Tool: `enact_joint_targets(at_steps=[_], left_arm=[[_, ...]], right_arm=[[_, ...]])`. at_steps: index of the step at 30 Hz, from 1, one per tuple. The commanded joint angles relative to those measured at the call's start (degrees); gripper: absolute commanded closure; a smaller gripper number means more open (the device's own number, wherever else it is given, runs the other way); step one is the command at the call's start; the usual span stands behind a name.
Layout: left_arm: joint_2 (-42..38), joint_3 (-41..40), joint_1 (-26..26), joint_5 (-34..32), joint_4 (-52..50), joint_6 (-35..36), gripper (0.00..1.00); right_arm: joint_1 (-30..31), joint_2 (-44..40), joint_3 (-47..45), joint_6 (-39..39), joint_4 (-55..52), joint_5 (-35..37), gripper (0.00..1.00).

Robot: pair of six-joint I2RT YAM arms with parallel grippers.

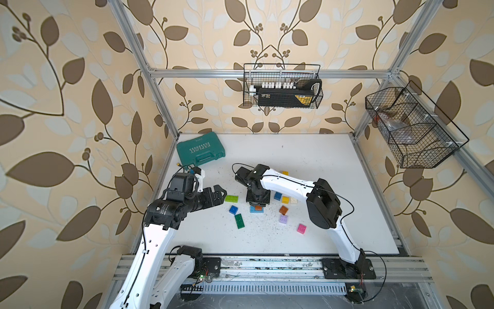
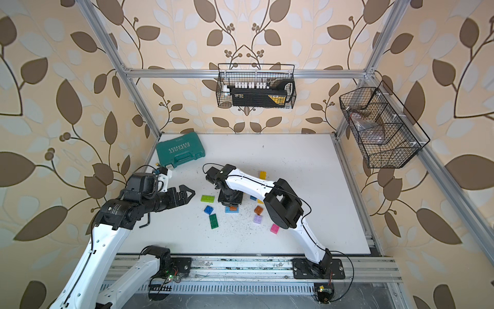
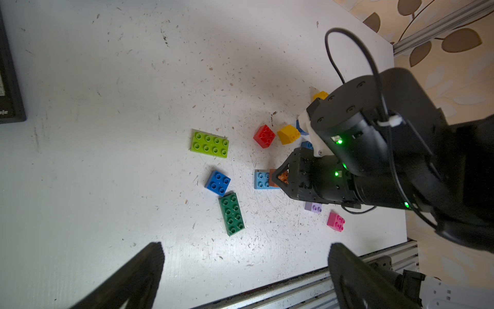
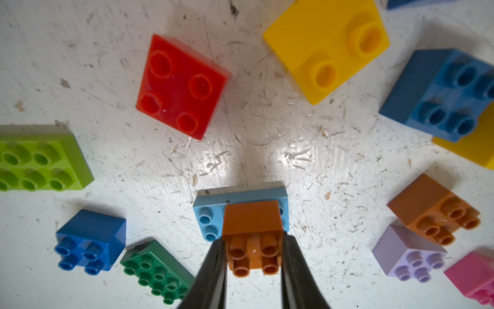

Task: Assemble the number 1 with lego
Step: Assemble the lego brick with the lego brick.

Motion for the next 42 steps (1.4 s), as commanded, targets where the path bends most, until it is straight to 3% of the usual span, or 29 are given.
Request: enact_joint_targets(at_steps=[1,24,42], left_arm=[[-0.28,-0.35,-0.47,-0.98,0.27,-0.48,0.01],[0.28,-0.35,-0.47,-1.50,0.08,-0.74,0.01],[1.77,-0.18,-0.47,-2.02,-0.13,-0.86,0.01]], right_arm=[[1.01,1.99,0.00,0.26,-0.33,-0.23,0.99],[-1.08,4.68,-1.77,-1.95,1.02,-1.08,1.00],[-1.64,15.07,0.18,-6.12,-1.03,-1.33,1.00]])
